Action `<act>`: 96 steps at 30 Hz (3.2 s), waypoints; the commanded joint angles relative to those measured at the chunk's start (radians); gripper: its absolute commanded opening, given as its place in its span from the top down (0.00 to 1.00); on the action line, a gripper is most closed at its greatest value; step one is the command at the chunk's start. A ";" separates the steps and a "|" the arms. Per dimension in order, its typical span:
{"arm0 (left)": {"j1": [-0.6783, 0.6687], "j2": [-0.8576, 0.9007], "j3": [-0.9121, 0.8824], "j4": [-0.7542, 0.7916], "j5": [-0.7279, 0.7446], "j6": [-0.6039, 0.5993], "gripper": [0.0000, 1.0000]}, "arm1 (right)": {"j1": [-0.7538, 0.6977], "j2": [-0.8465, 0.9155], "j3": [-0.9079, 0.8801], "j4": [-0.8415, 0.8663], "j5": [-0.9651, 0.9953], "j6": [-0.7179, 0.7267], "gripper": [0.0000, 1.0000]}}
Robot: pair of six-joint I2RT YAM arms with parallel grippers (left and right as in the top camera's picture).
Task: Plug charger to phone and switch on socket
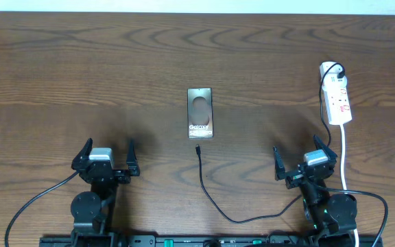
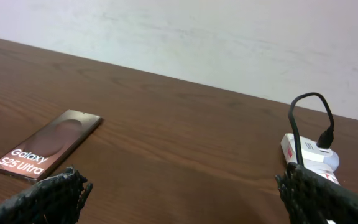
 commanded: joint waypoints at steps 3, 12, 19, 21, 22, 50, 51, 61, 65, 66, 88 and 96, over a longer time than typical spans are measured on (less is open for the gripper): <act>0.001 -0.006 -0.020 -0.032 -0.023 0.006 0.00 | 0.000 -0.011 -0.001 -0.004 0.001 -0.010 0.01; 0.001 -0.006 -0.020 -0.032 -0.023 0.006 0.00 | 0.000 -0.011 -0.001 -0.004 0.000 -0.010 0.01; 0.001 -0.006 -0.020 -0.032 -0.023 0.006 0.00 | 0.000 -0.011 -0.001 -0.004 0.000 -0.011 0.01; 0.001 -0.006 -0.020 -0.032 -0.023 0.006 0.00 | 0.000 -0.011 -0.001 -0.004 0.001 -0.011 0.01; 0.001 -0.006 -0.020 -0.032 -0.023 0.006 0.00 | 0.000 -0.011 -0.001 -0.004 0.000 -0.010 0.01; 0.001 -0.006 -0.020 -0.031 -0.023 0.006 0.00 | 0.000 -0.011 -0.001 -0.004 0.000 -0.011 0.01; 0.001 -0.006 -0.020 -0.032 -0.023 0.006 0.00 | 0.000 -0.011 -0.001 -0.004 0.000 -0.010 0.01; 0.001 -0.006 -0.020 -0.026 -0.023 0.005 0.00 | 0.000 -0.011 -0.001 -0.004 0.000 -0.010 0.01; 0.001 -0.005 0.005 -0.016 -0.011 -0.014 0.00 | 0.000 -0.011 -0.001 -0.004 0.000 -0.010 0.01; 0.001 -0.005 0.027 -0.036 -0.008 -0.019 0.00 | 0.000 -0.011 -0.001 -0.004 0.000 -0.010 0.01; 0.001 0.808 1.101 -1.011 0.389 -0.206 0.00 | 0.000 -0.011 -0.001 -0.004 0.001 -0.010 0.01; -0.060 1.292 1.561 -1.262 0.381 -0.199 0.02 | 0.000 -0.011 -0.001 -0.004 0.000 -0.010 0.01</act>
